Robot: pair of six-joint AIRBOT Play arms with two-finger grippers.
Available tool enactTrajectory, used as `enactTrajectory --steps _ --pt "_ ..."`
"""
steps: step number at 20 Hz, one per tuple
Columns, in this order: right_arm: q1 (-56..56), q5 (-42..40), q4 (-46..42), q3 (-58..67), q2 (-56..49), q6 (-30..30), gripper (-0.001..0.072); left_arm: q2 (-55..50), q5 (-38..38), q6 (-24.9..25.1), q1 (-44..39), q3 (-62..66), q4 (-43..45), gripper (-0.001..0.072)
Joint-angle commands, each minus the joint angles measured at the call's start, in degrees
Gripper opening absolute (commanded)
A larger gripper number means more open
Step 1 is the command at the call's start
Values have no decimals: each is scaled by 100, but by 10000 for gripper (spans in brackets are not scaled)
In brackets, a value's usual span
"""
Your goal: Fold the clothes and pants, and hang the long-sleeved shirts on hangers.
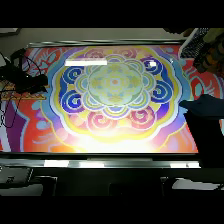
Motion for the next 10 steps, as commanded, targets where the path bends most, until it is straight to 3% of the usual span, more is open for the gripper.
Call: enactTrajectory --steps 1,5,10 --pt "-4 365 -717 -363 186 -640 33 4 2 0 2 -2 2 13" --pt "-4 323 -1318 -1598 520 -1132 34 4 2 0 2 -2 0 14" --pt "-33 31 -1589 -3008 820 -1169 34 4 4 0 2 -2 2 14"
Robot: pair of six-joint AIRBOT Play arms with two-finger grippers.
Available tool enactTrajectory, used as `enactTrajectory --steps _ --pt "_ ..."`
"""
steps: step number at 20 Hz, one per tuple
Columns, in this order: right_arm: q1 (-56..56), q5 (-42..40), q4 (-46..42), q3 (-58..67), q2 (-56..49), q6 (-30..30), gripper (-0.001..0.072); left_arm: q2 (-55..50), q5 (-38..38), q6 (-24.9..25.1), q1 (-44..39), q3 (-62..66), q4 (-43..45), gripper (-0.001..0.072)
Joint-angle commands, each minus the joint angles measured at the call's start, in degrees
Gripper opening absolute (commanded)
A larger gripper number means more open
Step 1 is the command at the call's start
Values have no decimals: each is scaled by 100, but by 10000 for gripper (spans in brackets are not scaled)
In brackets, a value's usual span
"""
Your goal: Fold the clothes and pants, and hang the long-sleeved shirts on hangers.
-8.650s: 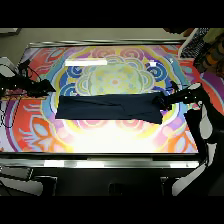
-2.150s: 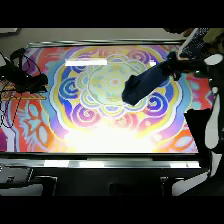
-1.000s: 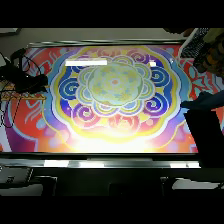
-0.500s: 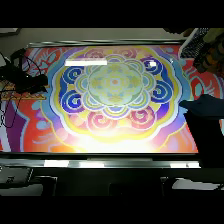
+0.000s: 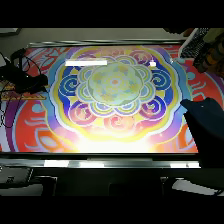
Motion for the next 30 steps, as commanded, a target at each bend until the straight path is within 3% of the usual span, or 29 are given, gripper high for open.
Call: enactTrajectory --steps 1,12,21,22,25,28,30 --pt "-9 -129 -356 -907 155 -151 34 2 4 0 2 -2 2 14" --pt "-9 -256 -2002 -1438 164 -345 33 2 4 0 2 -2 0 14" --pt "-9 -348 -2081 -2267 164 -341 38 2 11 0 2 -2 0 14" --pt "-9 -363 -2166 -2369 164 -339 91 2 11 0 2 -2 0 14" --pt "-9 -352 -2437 -2527 164 -293 467 2 9 0 2 -2 0 14" --pt "-7 -424 -2726 -2402 166 -4 480 2 11 0 2 -2 2 15" --pt "-2 -730 -2253 -1980 221 4 476 2 11 2 2 -2 2 15"
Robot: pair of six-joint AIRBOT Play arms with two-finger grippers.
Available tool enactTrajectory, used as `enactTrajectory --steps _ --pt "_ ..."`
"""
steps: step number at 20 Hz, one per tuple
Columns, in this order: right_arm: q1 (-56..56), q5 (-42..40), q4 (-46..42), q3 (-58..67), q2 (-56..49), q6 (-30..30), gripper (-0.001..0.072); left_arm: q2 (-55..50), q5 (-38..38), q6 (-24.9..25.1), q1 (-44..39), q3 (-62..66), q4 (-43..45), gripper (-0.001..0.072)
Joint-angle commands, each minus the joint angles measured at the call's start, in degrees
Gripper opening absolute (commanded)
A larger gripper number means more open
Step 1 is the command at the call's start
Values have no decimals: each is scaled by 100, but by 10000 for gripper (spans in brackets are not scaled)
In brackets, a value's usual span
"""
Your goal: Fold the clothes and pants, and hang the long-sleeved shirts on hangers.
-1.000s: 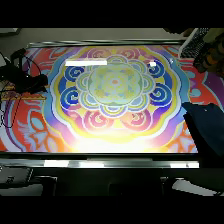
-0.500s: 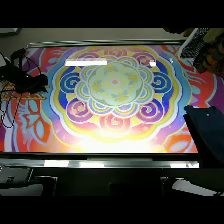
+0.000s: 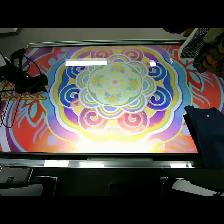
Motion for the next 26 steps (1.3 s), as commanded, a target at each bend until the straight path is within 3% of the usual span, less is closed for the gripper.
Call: enactTrajectory --steps 1,3,6,7,9,11,17,26 --pt "11 -566 691 601 125 72 475 2 2 37 2 -2 0 16" --pt "221 -1499 1878 1266 332 -146 470 7 -7 345 2 -2 0 15" --pt "1113 -2605 3545 2061 455 -903 343 66 -48 474 2 -4 0 14" --pt "1541 -2675 3818 2227 455 -1091 327 101 -68 476 -13 -7 2 14" --pt "2586 -2472 4061 2308 470 -1366 162 264 -26 610 -94 -98 4 14" --pt "3591 -2151 3958 2306 468 -1473 47 629 83 820 -210 -498 2 13" --pt "5661 -2105 3370 2306 468 -1733 36 1451 319 839 -293 -1368 7 14" --pt "5842 -2354 3434 2306 468 -1939 36 1414 240 798 -295 -1368 -2 15"
